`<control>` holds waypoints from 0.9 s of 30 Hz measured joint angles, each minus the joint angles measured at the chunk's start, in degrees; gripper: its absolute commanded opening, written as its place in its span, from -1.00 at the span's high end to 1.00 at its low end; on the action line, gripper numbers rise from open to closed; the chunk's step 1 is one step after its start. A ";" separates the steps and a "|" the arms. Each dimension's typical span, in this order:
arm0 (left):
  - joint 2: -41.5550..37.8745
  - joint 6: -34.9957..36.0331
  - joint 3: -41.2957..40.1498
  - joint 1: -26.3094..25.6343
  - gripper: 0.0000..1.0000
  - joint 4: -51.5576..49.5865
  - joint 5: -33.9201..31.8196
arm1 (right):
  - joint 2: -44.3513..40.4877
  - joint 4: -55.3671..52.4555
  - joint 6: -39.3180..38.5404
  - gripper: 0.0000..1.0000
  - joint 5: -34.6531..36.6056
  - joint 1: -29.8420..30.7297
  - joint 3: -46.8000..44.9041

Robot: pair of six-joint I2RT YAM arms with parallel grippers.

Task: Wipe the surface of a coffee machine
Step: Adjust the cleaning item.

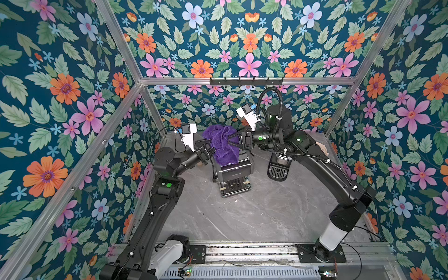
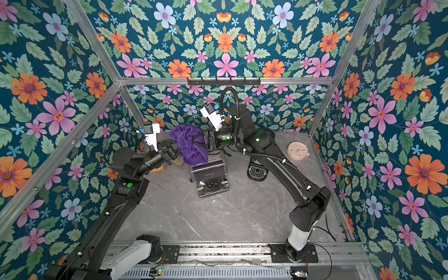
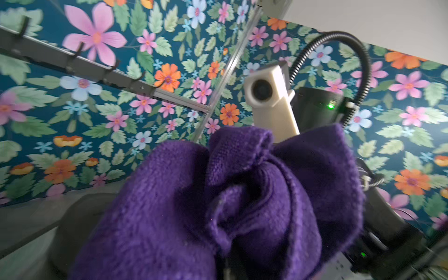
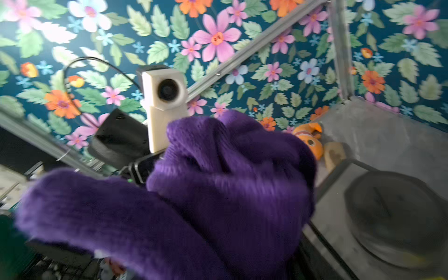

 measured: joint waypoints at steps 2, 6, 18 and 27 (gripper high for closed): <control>1.36 1.95 2.14 0.09 1.00 -5.42 -4.42 | 0.02 -2.67 -0.02 -0.41 2.75 -0.31 0.26; 5.99 5.20 8.90 0.09 1.00 -17.33 -13.97 | -0.39 -6.43 -0.79 -0.43 7.54 -0.09 1.01; 24.96 13.14 26.67 0.09 1.00 -41.40 -24.87 | -2.36 -10.91 -1.88 -0.45 16.79 -0.72 -2.21; 14.97 14.27 16.11 0.04 1.00 -43.21 -21.92 | -2.34 -12.04 -1.90 -0.45 17.59 -0.72 -4.26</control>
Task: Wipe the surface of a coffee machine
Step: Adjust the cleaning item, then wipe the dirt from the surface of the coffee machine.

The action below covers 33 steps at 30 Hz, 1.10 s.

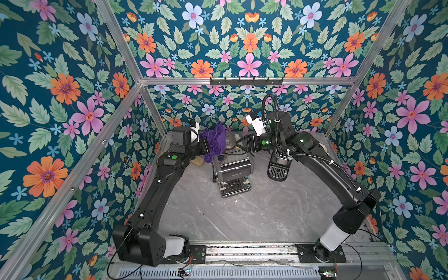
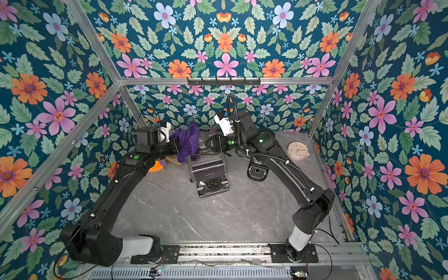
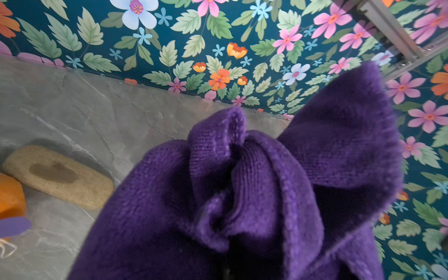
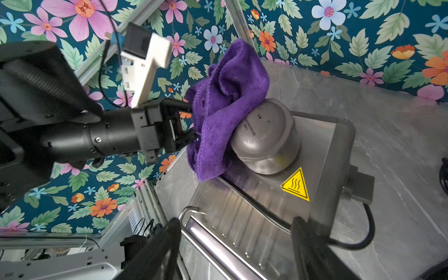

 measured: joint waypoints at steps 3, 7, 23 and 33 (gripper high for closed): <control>-3.39 -0.17 -3.08 0.00 1.00 -0.31 1.86 | -0.02 -0.28 0.00 -0.45 0.09 -0.04 -1.38; -4.74 -0.22 -3.63 0.00 1.00 -1.75 3.67 | -0.20 -1.03 -0.02 -0.45 0.13 -0.17 -2.69; 4.48 -0.15 11.98 -0.22 1.00 -10.51 5.46 | -5.51 -2.25 -1.16 -0.45 1.33 -0.87 -6.69; 12.55 -0.20 26.69 -0.28 1.00 -11.63 -4.94 | -11.10 -0.50 -1.55 -0.45 3.26 -1.55 -12.55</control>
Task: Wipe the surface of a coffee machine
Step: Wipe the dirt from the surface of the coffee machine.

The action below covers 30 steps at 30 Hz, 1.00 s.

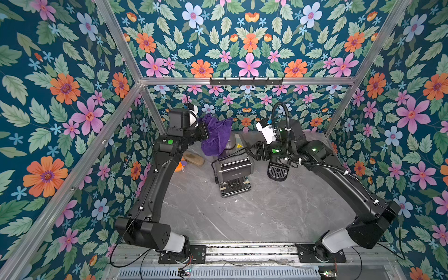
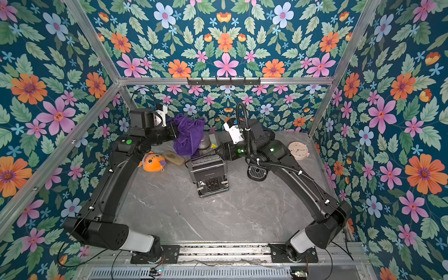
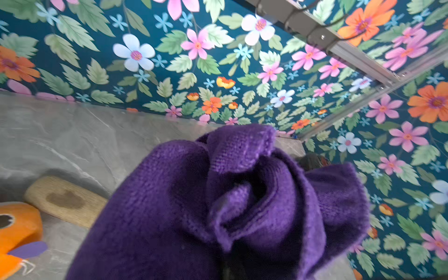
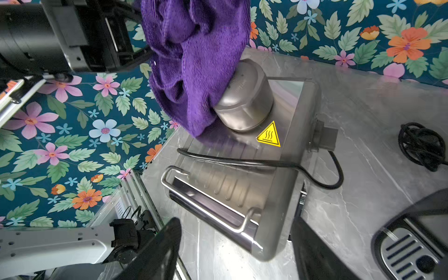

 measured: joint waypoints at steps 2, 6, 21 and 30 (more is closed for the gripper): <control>2.01 -0.33 1.46 -0.13 1.00 0.04 -0.04 | -0.74 0.04 0.00 -0.45 0.15 -0.39 -0.92; 6.45 -0.94 4.66 -2.34 1.00 -0.52 0.74 | -2.40 0.11 -0.04 -0.45 0.35 -1.14 -2.82; 22.40 6.45 26.75 -10.95 1.00 -11.52 1.95 | -5.66 0.44 -0.15 -0.45 0.81 -1.73 -6.40; 26.75 10.95 31.87 -15.82 1.00 -15.91 -2.78 | -8.57 0.44 -0.39 -0.45 2.73 -2.43 -7.93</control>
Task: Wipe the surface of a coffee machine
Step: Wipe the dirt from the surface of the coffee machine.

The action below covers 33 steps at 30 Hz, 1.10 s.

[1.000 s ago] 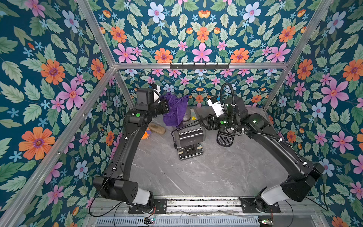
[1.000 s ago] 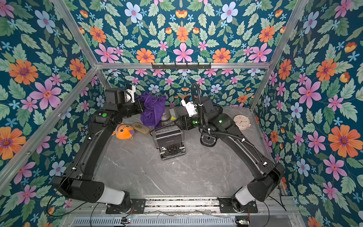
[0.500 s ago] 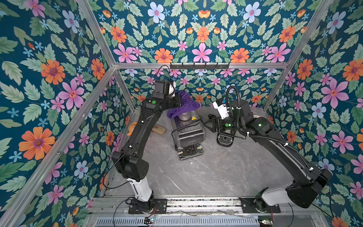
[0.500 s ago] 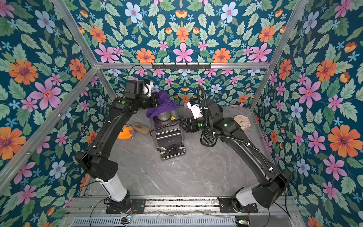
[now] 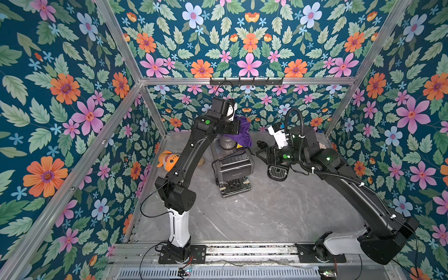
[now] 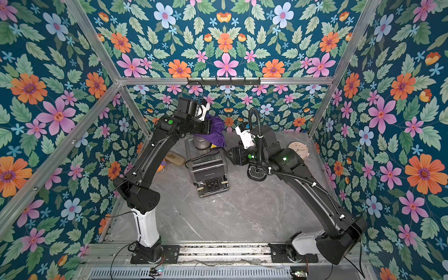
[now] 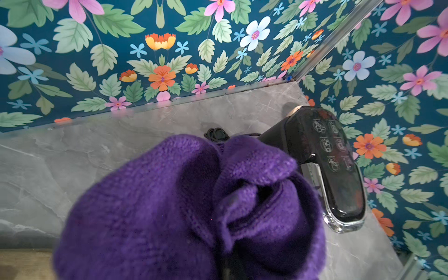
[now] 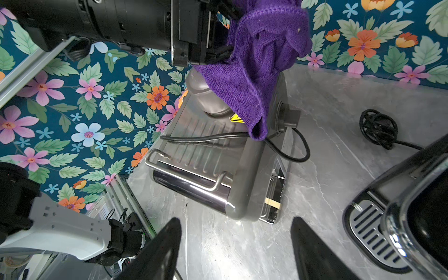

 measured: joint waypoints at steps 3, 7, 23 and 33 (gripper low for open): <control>-0.11 0.85 -0.37 -1.33 1.00 -0.35 -0.37 | -0.37 0.00 0.00 -0.45 0.17 -0.09 -0.50; -0.87 2.29 -2.12 -3.10 1.00 -0.22 -1.46 | -0.39 0.00 0.00 -0.45 0.17 -0.07 -0.70; -8.94 -0.17 -12.50 -4.48 1.00 2.29 3.56 | -0.92 -0.02 0.00 -0.45 0.42 -0.07 -0.61; -3.78 -0.50 -7.45 -7.61 1.00 0.04 4.74 | -2.84 0.04 -0.02 -0.44 1.92 -0.07 -1.27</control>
